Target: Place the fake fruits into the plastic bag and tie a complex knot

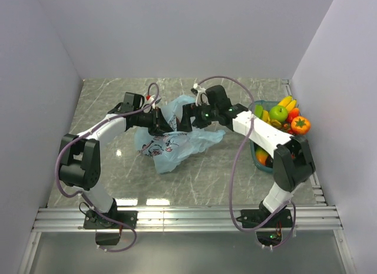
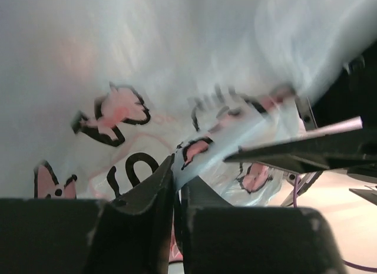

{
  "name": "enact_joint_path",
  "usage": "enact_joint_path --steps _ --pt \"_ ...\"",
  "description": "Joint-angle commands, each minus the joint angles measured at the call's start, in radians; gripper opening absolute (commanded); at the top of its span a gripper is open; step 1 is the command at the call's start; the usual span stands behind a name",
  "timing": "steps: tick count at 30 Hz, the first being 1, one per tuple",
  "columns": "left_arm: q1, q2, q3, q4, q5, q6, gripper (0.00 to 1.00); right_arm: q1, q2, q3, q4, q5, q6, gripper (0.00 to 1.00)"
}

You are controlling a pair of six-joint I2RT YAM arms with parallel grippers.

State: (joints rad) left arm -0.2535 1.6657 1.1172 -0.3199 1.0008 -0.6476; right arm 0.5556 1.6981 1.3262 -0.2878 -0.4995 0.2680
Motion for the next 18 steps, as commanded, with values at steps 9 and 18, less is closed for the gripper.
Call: enact_joint_path --steps 9,18 --pt "0.005 -0.030 -0.009 0.069 -0.062 -0.036 0.08 0.076 -0.285 -0.156 -0.299 -0.214 -0.394 0.88" --pt "0.008 -0.021 -0.019 0.183 -0.083 -0.121 0.01 0.337 -0.215 -0.284 -0.266 0.025 -0.559 0.66"
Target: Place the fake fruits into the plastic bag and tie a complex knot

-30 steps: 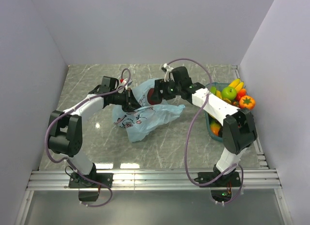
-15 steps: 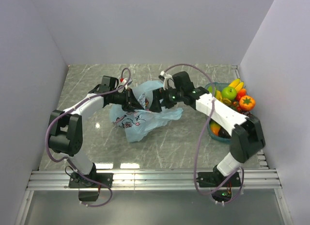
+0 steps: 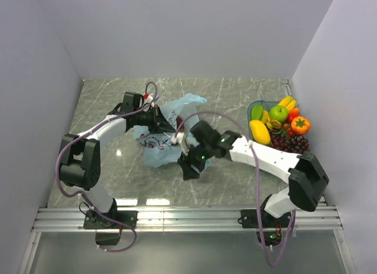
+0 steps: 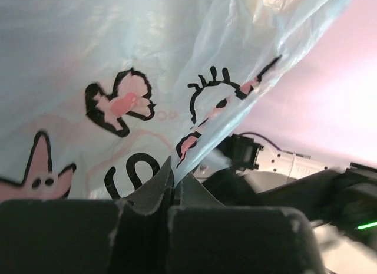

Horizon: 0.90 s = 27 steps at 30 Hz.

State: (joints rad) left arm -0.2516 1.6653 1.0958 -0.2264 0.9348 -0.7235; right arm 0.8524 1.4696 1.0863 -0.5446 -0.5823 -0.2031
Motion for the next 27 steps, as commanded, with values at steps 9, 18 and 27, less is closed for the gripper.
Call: enact_joint_path --steps 9,18,27 --pt "0.017 -0.030 0.016 0.165 -0.028 -0.077 0.01 0.154 -0.046 -0.155 0.047 0.269 -0.119 0.45" --pt "0.022 -0.052 -0.005 0.190 0.025 -0.047 0.01 0.318 -0.100 -0.203 0.165 0.715 -0.121 0.81" --pt "0.015 -0.088 -0.028 0.076 0.039 0.067 0.00 0.220 -0.160 -0.068 0.216 0.816 -0.022 0.98"
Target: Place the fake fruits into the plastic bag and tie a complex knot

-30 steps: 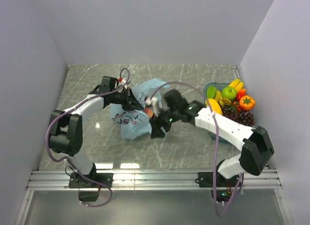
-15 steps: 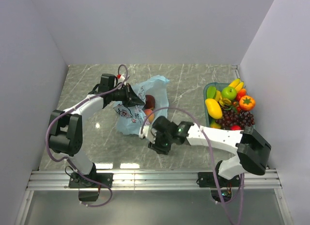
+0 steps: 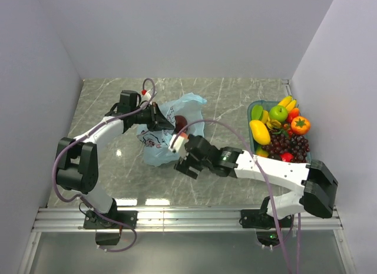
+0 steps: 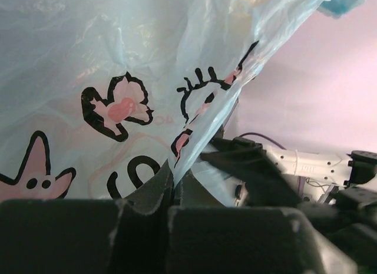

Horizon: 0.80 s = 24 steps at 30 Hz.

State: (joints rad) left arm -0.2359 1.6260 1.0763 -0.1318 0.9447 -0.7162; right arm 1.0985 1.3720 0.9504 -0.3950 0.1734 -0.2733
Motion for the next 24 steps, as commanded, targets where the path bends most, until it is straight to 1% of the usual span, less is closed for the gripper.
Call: enact_joint_path --steps 1,9,10,12,13,14,16,17,18,19,20,23,24 --pt "0.000 -0.049 -0.009 -0.022 0.028 0.064 0.01 -0.047 -0.068 0.077 0.065 0.043 0.065 0.98" --pt "0.000 -0.041 0.005 -0.041 0.032 0.083 0.01 -0.181 -0.117 0.155 0.001 -0.225 0.123 0.99" --pt "0.000 -0.041 0.007 -0.045 0.031 0.086 0.00 -0.192 -0.120 0.163 -0.010 -0.305 0.134 0.99" --pt "0.000 -0.040 0.005 -0.046 0.034 0.090 0.00 -0.233 -0.126 0.198 -0.053 -0.392 0.151 0.99" --pt "0.000 -0.041 0.007 -0.049 0.029 0.093 0.01 -0.248 -0.128 0.214 -0.071 -0.449 0.151 0.99" --pt "0.000 -0.040 0.004 -0.051 0.028 0.096 0.00 -0.276 -0.129 0.247 -0.109 -0.548 0.148 0.99" --pt "0.000 -0.037 0.004 -0.049 0.035 0.096 0.01 -0.316 -0.132 0.286 -0.155 -0.650 0.137 0.99" --pt "0.000 -0.035 0.002 -0.046 0.037 0.096 0.01 -0.366 -0.140 0.319 -0.198 -0.739 0.132 0.99" --pt "0.000 -0.035 0.002 -0.048 0.037 0.096 0.00 -0.393 -0.146 0.335 -0.218 -0.768 0.125 0.99" --pt "0.000 -0.035 0.004 -0.046 0.039 0.096 0.00 -0.419 -0.151 0.349 -0.238 -0.784 0.125 0.99" --pt "0.000 -0.035 0.007 -0.045 0.039 0.095 0.01 -0.452 -0.168 0.350 -0.255 -0.766 0.129 0.99" --pt "0.000 -0.028 0.017 -0.055 0.039 0.096 0.01 -0.577 -0.212 0.286 -0.274 -0.660 0.114 0.97" --pt "0.000 -0.025 0.020 -0.064 0.036 0.100 0.00 -0.615 -0.223 0.268 -0.280 -0.597 0.096 0.96"
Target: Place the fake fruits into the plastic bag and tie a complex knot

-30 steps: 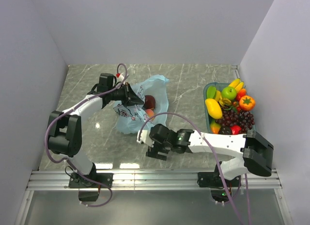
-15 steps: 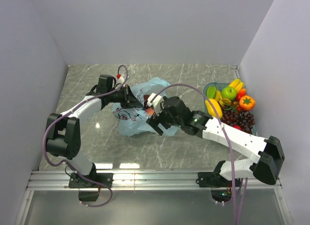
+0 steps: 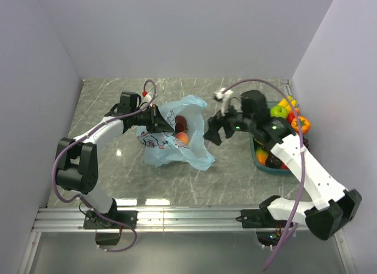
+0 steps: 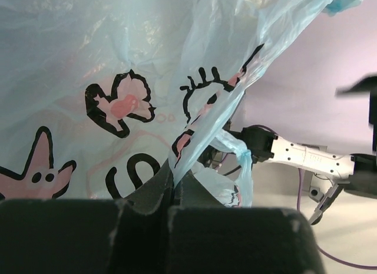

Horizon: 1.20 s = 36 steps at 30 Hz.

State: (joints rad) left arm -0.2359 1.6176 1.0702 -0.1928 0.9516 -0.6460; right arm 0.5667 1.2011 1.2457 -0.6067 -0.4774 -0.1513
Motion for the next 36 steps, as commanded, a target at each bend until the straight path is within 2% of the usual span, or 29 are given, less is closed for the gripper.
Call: enact_joint_path --steps 1,7,11,17,22,25,32,36 --pt "0.000 -0.015 0.030 -0.011 0.027 0.037 0.01 -0.173 -0.058 -0.043 -0.079 0.078 -0.040 0.96" --pt "-0.002 -0.005 0.031 -0.020 0.022 0.037 0.01 -0.450 0.041 -0.028 -0.212 0.291 -0.122 0.98" --pt "-0.002 0.004 0.046 -0.031 0.019 0.043 0.00 -0.534 0.127 -0.012 -0.246 0.352 -0.152 0.99" --pt "-0.002 -0.004 0.039 -0.028 0.006 0.034 0.00 -0.551 0.199 -0.084 -0.176 0.443 -0.186 1.00" --pt "-0.002 -0.004 0.043 -0.040 0.010 0.040 0.00 -0.562 0.276 -0.112 -0.124 0.454 -0.180 0.98" --pt "0.000 -0.007 0.050 -0.048 0.012 0.049 0.00 -0.599 0.319 -0.097 -0.120 0.433 -0.180 0.93" --pt "-0.002 -0.019 0.045 -0.046 0.024 0.048 0.01 -0.623 0.285 -0.066 -0.134 0.378 -0.182 0.55" --pt "-0.002 -0.022 0.054 -0.046 0.039 0.040 0.01 -0.620 0.247 -0.019 -0.183 0.255 -0.171 0.48"
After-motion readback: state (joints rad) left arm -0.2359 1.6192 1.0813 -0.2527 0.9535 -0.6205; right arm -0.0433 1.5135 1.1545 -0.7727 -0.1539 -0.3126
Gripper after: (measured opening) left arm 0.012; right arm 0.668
